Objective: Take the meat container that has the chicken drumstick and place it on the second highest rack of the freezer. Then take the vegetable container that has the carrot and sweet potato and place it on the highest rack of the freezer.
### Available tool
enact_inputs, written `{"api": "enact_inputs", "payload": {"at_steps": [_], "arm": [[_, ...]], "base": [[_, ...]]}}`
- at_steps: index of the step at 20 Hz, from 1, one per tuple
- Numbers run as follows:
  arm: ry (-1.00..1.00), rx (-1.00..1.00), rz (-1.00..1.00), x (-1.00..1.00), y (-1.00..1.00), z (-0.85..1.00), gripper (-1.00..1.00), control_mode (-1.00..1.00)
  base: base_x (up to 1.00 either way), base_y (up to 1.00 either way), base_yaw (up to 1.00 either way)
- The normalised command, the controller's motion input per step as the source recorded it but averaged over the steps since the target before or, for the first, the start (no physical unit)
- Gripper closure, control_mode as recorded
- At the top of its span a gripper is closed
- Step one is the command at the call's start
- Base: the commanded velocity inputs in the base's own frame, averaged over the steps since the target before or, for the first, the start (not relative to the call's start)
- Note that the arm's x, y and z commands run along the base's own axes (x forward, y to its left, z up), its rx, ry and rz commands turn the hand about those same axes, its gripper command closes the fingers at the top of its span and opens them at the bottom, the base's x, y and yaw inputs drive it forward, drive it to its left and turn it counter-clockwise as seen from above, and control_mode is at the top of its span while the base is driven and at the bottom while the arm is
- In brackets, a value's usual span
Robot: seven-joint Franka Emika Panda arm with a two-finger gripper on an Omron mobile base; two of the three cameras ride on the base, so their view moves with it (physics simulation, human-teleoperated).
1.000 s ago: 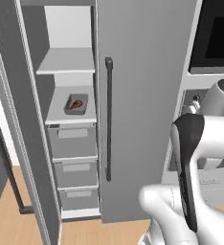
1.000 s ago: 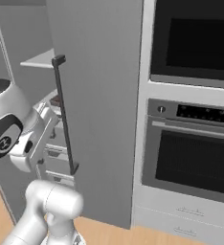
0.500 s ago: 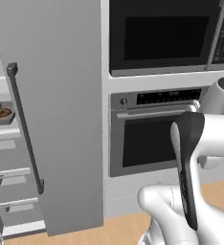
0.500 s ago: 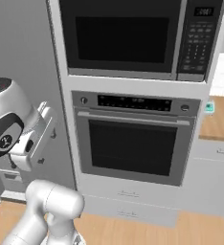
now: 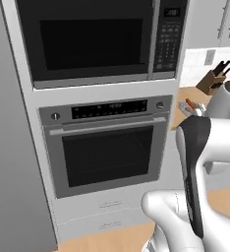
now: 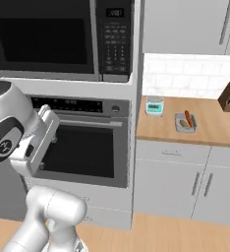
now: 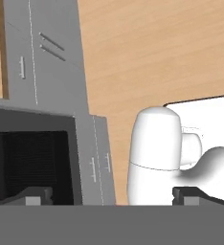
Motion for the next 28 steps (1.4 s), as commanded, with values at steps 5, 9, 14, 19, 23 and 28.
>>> {"api": "enact_inputs", "payload": {"at_steps": [5,9,14,19,23,28], "arm": [[0.0,0.0,0.0,0.0,0.0,0.0,-1.0,1.0],[0.0,0.0,0.0,0.0,0.0,0.0,-1.0,1.0],[0.0,0.0,0.0,0.0,0.0,0.0,-1.0,1.0],[0.0,0.0,0.0,0.0,0.0,0.0,-1.0,1.0],[0.0,0.0,0.0,0.0,0.0,0.0,-1.0,1.0],[0.0,0.0,0.0,0.0,0.0,0.0,-1.0,1.0]], "base": [[0.79,-1.0,0.0],[0.59,-0.98,0.0],[0.26,-0.82,0.0],[0.49,-0.42,0.01],[0.74,-0.08,0.08],[0.55,-0.17,0.08]]}}
